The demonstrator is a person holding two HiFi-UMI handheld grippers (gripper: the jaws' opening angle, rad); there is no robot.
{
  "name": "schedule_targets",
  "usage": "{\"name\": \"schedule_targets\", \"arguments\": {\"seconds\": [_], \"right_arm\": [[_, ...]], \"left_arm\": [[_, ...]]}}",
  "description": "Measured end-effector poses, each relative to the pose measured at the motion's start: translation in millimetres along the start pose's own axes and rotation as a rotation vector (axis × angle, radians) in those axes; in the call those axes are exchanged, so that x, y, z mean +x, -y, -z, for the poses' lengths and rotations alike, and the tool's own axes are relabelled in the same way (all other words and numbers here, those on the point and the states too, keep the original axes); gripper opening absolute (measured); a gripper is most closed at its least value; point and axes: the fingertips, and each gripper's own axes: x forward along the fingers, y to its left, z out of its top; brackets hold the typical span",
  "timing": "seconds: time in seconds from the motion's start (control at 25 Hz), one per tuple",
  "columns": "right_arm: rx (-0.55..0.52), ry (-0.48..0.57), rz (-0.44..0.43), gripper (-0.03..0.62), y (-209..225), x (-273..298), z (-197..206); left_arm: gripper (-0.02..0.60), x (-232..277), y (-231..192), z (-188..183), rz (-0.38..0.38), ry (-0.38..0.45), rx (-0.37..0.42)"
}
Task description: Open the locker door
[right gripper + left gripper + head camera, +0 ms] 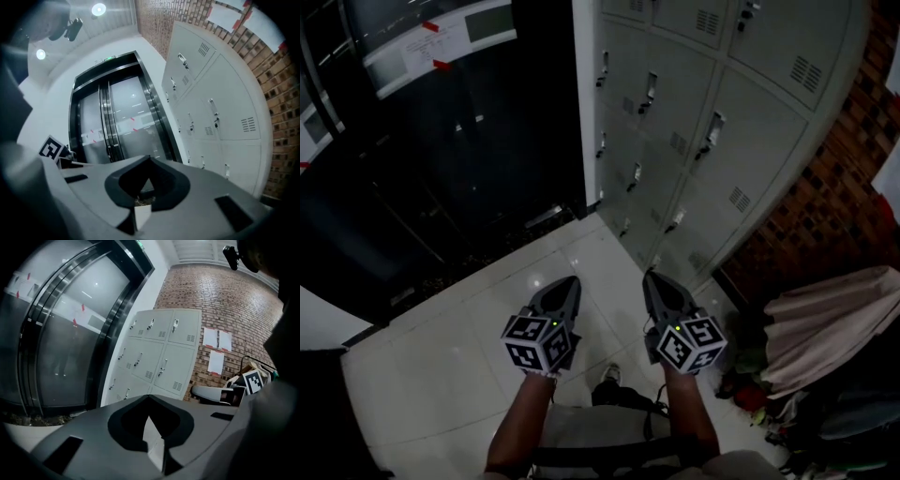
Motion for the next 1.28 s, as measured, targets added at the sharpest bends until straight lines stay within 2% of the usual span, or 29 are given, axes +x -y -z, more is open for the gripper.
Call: {"name": "schedule_targets", "arguments": {"seconds": [0.16, 0.4, 0.72, 0.92, 1.0, 1.08, 1.28], "right_arm": [[0.006, 0.001, 0.009, 0.017, 39.4, 35.0, -13.3], [0.007, -0.012, 0.022, 0.024, 80.6, 75.3, -23.2], [-0.031, 0.034, 0.098, 0.029, 129.5, 148.5, -52.4], [-0.065, 0.053, 0.140, 0.079, 160.9, 215.7, -76.6], [-0.076, 0.057, 0.168, 0.161, 173.5, 248.4, -88.4], [-0.081, 0.068, 0.206, 0.207, 188.9, 281.0, -102.6], [-0.083, 0.123, 0.310, 0.230, 229.8, 360.6, -139.1]], "left_arm": [[0.000, 54.4, -1.1, -14.5, 0.021, -0.006, -0.003], [0.000, 108.3, -18.1, -25.5, 0.019, -0.025, -0.014], [0.000, 190.0, -52.4, -59.7, 0.059, -0.030, 0.022], [0.000, 254.0, -84.3, -95.0, 0.112, -0.019, 0.027], [0.000, 280.1, -98.6, -113.2, 0.134, -0.018, 0.035], [0.000, 306.0, -110.0, -130.5, 0.161, -0.028, 0.043], [0.000, 361.0, -136.3, -167.7, 0.231, -0.052, 0.101]]}}
